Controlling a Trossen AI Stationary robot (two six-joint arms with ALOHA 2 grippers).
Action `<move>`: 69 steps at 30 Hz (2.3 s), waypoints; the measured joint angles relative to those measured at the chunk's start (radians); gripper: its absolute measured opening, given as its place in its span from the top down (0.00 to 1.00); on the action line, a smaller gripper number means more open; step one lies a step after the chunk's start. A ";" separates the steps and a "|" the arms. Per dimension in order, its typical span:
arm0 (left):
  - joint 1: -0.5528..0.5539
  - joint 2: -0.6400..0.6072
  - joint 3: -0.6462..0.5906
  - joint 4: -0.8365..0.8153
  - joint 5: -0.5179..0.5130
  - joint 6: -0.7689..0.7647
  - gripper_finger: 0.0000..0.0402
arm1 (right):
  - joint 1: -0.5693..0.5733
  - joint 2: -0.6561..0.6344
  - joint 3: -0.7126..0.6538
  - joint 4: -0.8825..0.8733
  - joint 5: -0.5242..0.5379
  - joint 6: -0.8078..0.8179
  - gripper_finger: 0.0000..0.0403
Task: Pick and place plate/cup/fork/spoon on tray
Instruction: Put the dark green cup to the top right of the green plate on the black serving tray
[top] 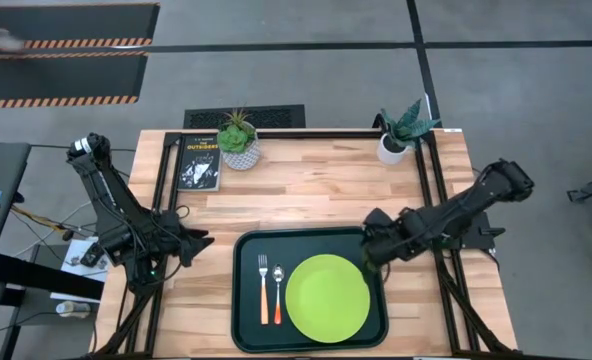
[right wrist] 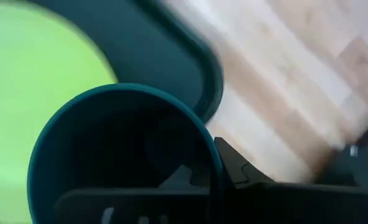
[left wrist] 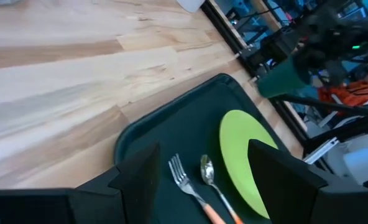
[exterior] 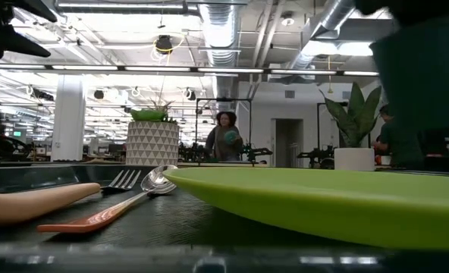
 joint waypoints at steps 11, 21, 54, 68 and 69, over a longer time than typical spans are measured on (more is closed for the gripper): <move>0.000 0.000 0.000 0.029 -0.001 0.004 0.43 | -0.133 0.007 -0.191 0.299 -0.016 -0.159 0.98; 0.000 0.000 0.000 0.027 -0.001 0.017 0.43 | -0.204 -0.049 -0.295 0.417 -0.058 -0.187 0.97; 0.000 0.000 0.000 0.022 -0.006 0.024 0.43 | -0.274 -0.150 -0.349 0.446 -0.061 -0.298 0.97; 0.000 0.000 0.000 0.014 -0.035 0.035 0.43 | -0.239 -0.478 -0.591 0.639 -0.027 -0.078 0.99; 0.000 0.000 0.000 0.011 -0.035 0.035 0.43 | -0.229 -0.474 -0.569 0.642 -0.020 -0.089 0.99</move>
